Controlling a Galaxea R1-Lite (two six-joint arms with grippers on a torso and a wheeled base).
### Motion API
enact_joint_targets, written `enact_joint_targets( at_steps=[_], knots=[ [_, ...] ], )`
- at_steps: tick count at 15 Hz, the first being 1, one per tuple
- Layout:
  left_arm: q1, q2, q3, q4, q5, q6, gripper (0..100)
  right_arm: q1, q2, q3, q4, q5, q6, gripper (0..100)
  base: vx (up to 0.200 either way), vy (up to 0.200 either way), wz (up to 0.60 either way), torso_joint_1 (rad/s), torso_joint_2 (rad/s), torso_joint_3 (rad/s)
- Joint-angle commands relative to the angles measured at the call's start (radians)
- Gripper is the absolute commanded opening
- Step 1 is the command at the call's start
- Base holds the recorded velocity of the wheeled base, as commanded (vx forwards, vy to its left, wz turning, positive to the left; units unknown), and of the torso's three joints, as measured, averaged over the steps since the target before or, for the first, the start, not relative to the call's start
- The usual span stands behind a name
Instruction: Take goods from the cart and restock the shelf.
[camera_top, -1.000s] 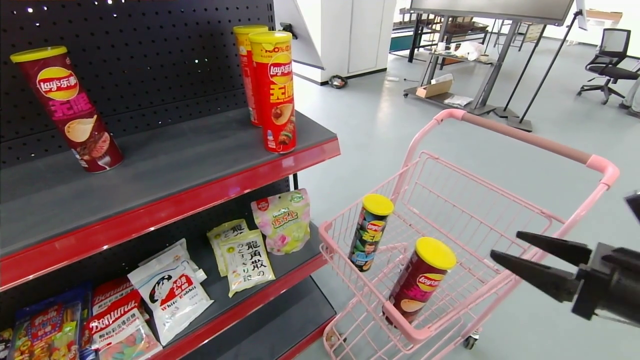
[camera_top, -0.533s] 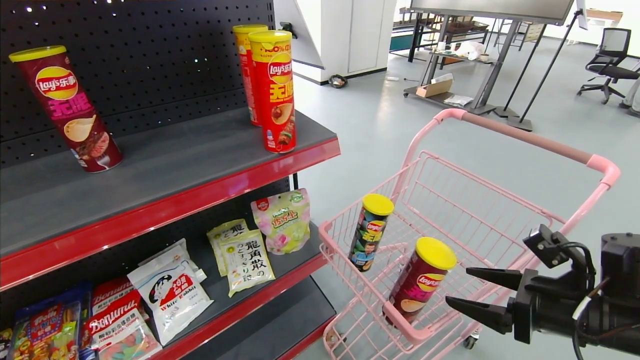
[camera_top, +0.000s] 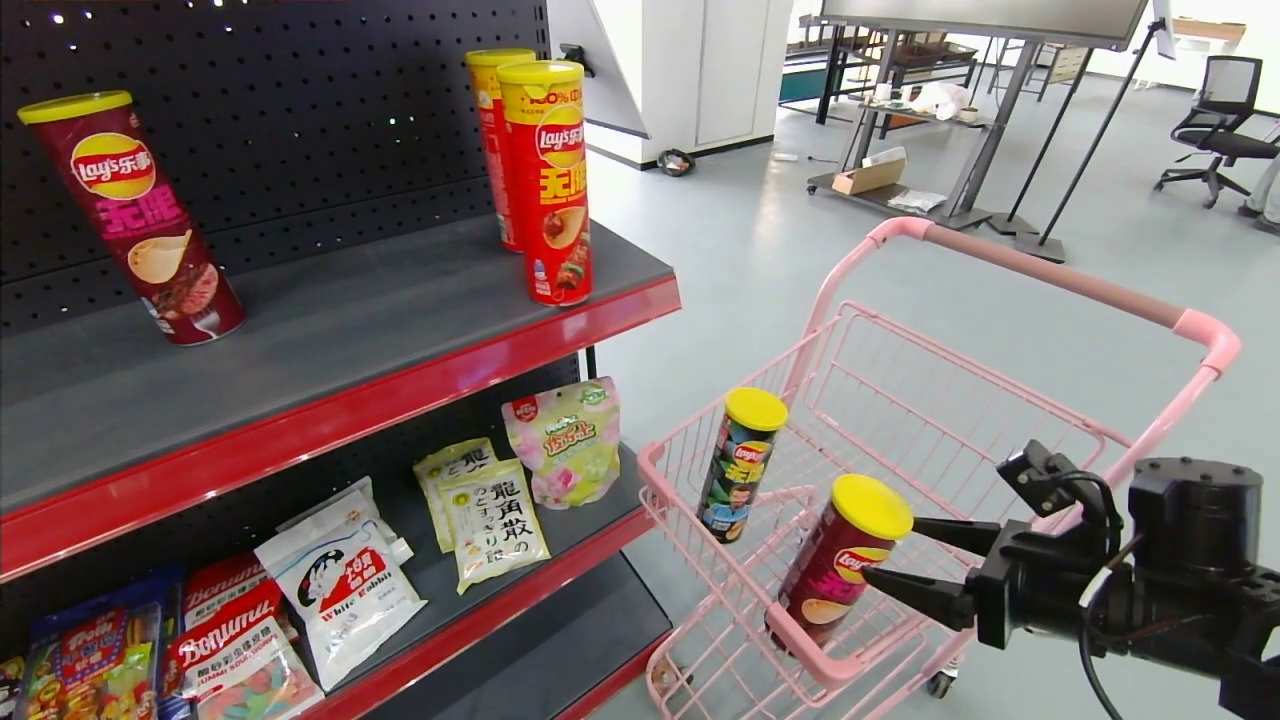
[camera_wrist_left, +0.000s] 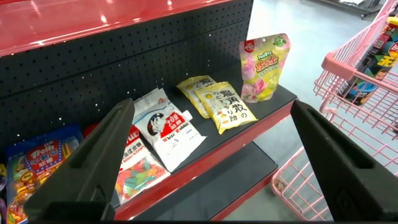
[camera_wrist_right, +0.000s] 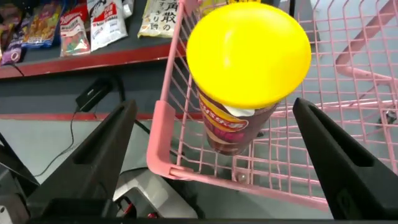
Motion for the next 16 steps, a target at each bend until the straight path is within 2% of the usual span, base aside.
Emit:
enact_joint_targets(
  at_steps=[1, 6, 13, 16],
  knots=[
    [0.0, 0.0, 0.0, 0.0, 0.001, 0.0, 100, 0.006, 0.078, -0.009, -0.013, 0.006, 0.0, 100, 0.0, 0.0, 0.0, 0.0, 0.0, 0.0],
    [0.0, 0.0, 0.0, 0.0, 0.0, 0.0, 100, 0.007, 0.178, -0.029, -0.098, 0.07, -0.034, 100, 0.0, 0.0, 0.0, 0.0, 0.0, 0.0],
    [0.0, 0.0, 0.0, 0.0, 0.001, 0.0, 100, 0.006, 0.328, -0.054, -0.264, 0.075, -0.043, 100, 0.0, 0.0, 0.0, 0.0, 0.0, 0.0],
    [0.0, 0.0, 0.0, 0.0, 0.001, 0.0, 100, 0.006, 0.343, -0.077, -0.285, 0.087, -0.039, 100, 0.0, 0.0, 0.0, 0.0, 0.0, 0.0]
  ],
)
